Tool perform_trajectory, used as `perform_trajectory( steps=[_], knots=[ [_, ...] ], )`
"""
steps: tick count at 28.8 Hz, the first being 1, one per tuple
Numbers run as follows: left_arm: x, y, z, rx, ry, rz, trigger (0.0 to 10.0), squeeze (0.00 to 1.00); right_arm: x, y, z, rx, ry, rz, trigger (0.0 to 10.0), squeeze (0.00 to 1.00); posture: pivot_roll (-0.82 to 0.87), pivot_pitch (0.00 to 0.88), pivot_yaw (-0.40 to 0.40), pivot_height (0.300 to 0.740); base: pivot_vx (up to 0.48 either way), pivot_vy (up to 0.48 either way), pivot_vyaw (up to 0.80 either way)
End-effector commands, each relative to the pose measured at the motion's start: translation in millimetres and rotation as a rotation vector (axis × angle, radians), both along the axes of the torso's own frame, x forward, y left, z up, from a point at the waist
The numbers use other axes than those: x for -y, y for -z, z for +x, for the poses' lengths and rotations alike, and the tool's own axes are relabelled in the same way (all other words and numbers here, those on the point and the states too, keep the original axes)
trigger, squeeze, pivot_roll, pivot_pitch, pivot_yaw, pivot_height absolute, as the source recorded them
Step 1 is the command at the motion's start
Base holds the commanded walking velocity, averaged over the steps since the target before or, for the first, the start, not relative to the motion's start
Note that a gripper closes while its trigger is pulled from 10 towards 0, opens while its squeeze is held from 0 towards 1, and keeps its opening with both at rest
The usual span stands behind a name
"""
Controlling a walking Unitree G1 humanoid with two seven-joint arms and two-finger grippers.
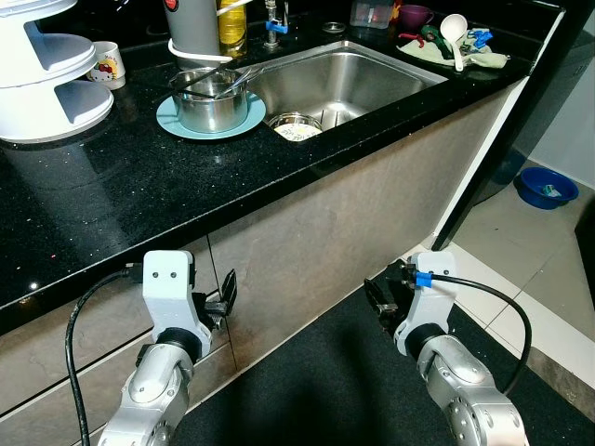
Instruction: Kitchen organization
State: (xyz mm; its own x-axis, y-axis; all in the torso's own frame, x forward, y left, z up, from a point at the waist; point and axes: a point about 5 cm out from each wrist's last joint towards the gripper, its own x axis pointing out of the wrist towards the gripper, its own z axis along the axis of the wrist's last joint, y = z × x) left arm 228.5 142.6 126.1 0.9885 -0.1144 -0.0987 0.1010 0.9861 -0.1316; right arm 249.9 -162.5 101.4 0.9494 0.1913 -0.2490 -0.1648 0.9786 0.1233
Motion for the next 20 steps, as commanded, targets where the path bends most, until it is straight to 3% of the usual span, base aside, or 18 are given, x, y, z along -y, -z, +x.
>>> perform_trajectory(
  steps=[1, 20],
  knots=[
    [-0.9, 4.0, 0.5, -0.021, -0.005, 0.014, 10.0, 0.00, 0.0, 3.6, 0.4, -0.019, 0.007, -0.001, 10.0, 0.00, -0.03, 0.054, -0.024, 0.740, 0.000, 0.000, 0.00],
    [1.4, 1.9, 0.2, -0.012, 0.001, 0.012, 10.0, 0.00, 2.2, -0.3, -2.1, -0.008, 0.010, 0.003, 10.0, 0.00, -0.04, 0.067, -0.034, 0.740, 0.000, 0.000, 0.00]
  ],
)
